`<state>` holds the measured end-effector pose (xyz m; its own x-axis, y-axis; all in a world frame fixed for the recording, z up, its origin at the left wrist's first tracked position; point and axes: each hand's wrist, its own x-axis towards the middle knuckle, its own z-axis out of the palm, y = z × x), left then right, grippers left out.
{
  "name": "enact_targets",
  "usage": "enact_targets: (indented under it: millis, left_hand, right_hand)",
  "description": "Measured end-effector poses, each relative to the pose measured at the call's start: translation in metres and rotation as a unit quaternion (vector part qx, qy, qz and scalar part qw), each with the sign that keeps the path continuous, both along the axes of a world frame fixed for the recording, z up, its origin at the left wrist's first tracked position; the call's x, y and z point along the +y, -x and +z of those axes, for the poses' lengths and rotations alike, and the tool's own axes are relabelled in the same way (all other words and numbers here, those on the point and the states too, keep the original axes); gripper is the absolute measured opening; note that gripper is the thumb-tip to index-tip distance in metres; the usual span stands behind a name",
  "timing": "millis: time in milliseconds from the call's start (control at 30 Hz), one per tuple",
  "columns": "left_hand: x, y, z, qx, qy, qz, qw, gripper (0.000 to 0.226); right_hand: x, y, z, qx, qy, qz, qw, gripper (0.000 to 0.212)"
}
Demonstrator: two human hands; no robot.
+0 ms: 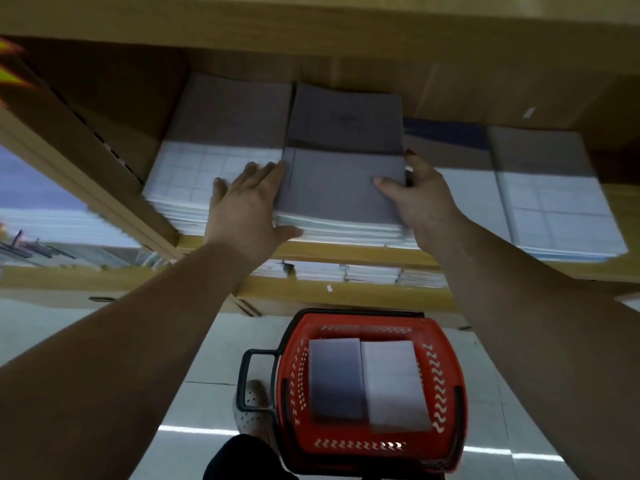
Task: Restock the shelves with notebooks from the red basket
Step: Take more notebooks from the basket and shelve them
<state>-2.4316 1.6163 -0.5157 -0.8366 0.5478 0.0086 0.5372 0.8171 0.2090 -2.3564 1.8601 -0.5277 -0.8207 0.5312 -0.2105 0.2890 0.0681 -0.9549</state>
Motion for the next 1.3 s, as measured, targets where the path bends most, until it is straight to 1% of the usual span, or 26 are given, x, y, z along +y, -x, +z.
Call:
enact_targets:
  millis: [100, 200, 267, 333, 367, 400, 433, 500, 533, 567, 600, 633, 733, 767, 800, 867, 933, 967, 1033, 1100, 1133, 1200, 1267, 1300]
  left_hand:
    - [0.003, 0.015, 0.003, 0.0, -0.002, 0.011, 1.0, 0.098]
    - [0.008, 0.022, 0.006, -0.014, 0.032, -0.001, 0.999, 0.092]
    - [0.009, 0.021, 0.007, -0.023, 0.041, -0.005, 0.999, 0.096]
    - [0.011, 0.017, 0.006, -0.043, 0.035, -0.001, 0.998, 0.101]
    - [0.012, 0.015, 0.007, -0.062, 0.019, 0.006, 0.998, 0.102]
    - [0.015, 0.011, 0.01, -0.087, -0.019, 0.018, 0.996, 0.101]
    - [0.019, 0.006, 0.012, -0.112, -0.077, 0.034, 0.99, 0.096]
    - [0.03, -0.007, 0.021, -0.148, -0.206, 0.061, 0.965, 0.071]
    - [0.036, -0.014, 0.025, -0.159, -0.258, 0.071, 0.95, 0.059]
    - [0.043, -0.022, 0.031, -0.168, -0.301, 0.079, 0.935, 0.051]
    - [0.05, -0.032, 0.037, -0.183, -0.338, 0.094, 0.918, 0.049]
    - [0.057, -0.042, 0.042, -0.206, -0.375, 0.113, 0.897, 0.051]
    - [0.072, -0.069, 0.047, -0.275, -0.487, 0.153, 0.814, 0.056]
    - [0.077, -0.077, 0.048, -0.286, -0.511, 0.153, 0.796, 0.057]
    - [0.084, -0.086, 0.05, -0.294, -0.526, 0.145, 0.785, 0.058]
    - [0.1, -0.099, 0.053, -0.303, -0.531, 0.135, 0.78, 0.061]
    - [0.117, -0.11, 0.053, -0.314, -0.507, 0.127, 0.793, 0.058]
    - [0.124, -0.113, 0.051, -0.315, -0.482, 0.118, 0.809, 0.054]
    - [0.136, -0.118, 0.045, -0.301, -0.406, 0.088, 0.858, 0.049]
    - [0.143, -0.123, 0.038, -0.271, -0.314, 0.04, 0.909, 0.059]
    - [0.145, -0.125, 0.033, -0.236, -0.269, 0.018, 0.934, 0.068]
    - [0.142, -0.124, 0.026, -0.113, -0.195, -0.015, 0.974, 0.079]
    - [0.138, -0.116, 0.022, -0.001, -0.126, -0.047, 0.991, 0.077]
    - [0.136, -0.111, 0.021, 0.023, -0.084, -0.059, 0.995, 0.077]
  right_hand:
    - [-0.001, 0.01, 0.002, -0.003, -0.01, 0.0, 1.0, 0.05]
    - [0.007, 0.022, 0.001, -0.019, -0.023, 0.004, 1.0, 0.047]
    - [0.009, 0.021, 0.002, -0.03, -0.025, 0.015, 0.999, 0.043]
    - [0.006, 0.018, 0.005, -0.031, -0.033, 0.02, 0.999, 0.044]
    - [0.002, 0.017, 0.007, -0.03, -0.033, 0.013, 0.999, 0.047]
    - [0.0, 0.016, 0.007, -0.03, -0.03, 0.002, 0.999, 0.05]
    - [-0.003, 0.015, 0.009, -0.031, -0.02, -0.01, 0.999, 0.053]
    - [-0.006, 0.011, 0.011, -0.021, 0.006, -0.029, 0.999, 0.06]
    - [-0.005, 0.011, 0.011, -0.019, 0.014, -0.033, 0.999, 0.058]
    - [-0.005, 0.009, 0.017, -0.02, 0.013, -0.029, 0.999, 0.047]
    - [-0.002, 0.006, 0.022, -0.02, 0.012, -0.021, 1.0, 0.034]
    - [0.002, 0.003, 0.025, -0.02, 0.014, -0.017, 1.0, 0.027]
    - [0.02, -0.015, 0.027, -0.04, 0.036, -0.029, 0.998, 0.029]
    - [0.027, -0.023, 0.028, -0.045, 0.048, -0.029, 0.997, 0.028]
    - [0.035, -0.033, 0.027, -0.049, 0.058, -0.029, 0.997, 0.03]
    - [0.053, -0.054, 0.025, -0.044, 0.076, -0.041, 0.995, 0.036]
    - [0.072, -0.073, 0.028, -0.014, 0.086, -0.07, 0.994, 0.036]
    - [0.083, -0.081, 0.03, -0.001, 0.086, -0.085, 0.993, 0.035]
    - [0.104, -0.095, 0.032, 0.008, 0.075, -0.1, 0.992, 0.033]
    - [0.122, -0.103, 0.03, -0.002, 0.04, -0.1, 0.994, 0.037]
    - [0.13, -0.104, 0.027, -0.017, 0.011, -0.098, 0.995, 0.04]
    - [0.142, -0.102, 0.019, -0.057, -0.065, -0.096, 0.992, 0.044]
    - [0.146, -0.095, 0.012, -0.077, -0.116, -0.09, 0.986, 0.041]
    - [0.145, -0.089, 0.01, -0.078, -0.131, -0.08, 0.985, 0.039]
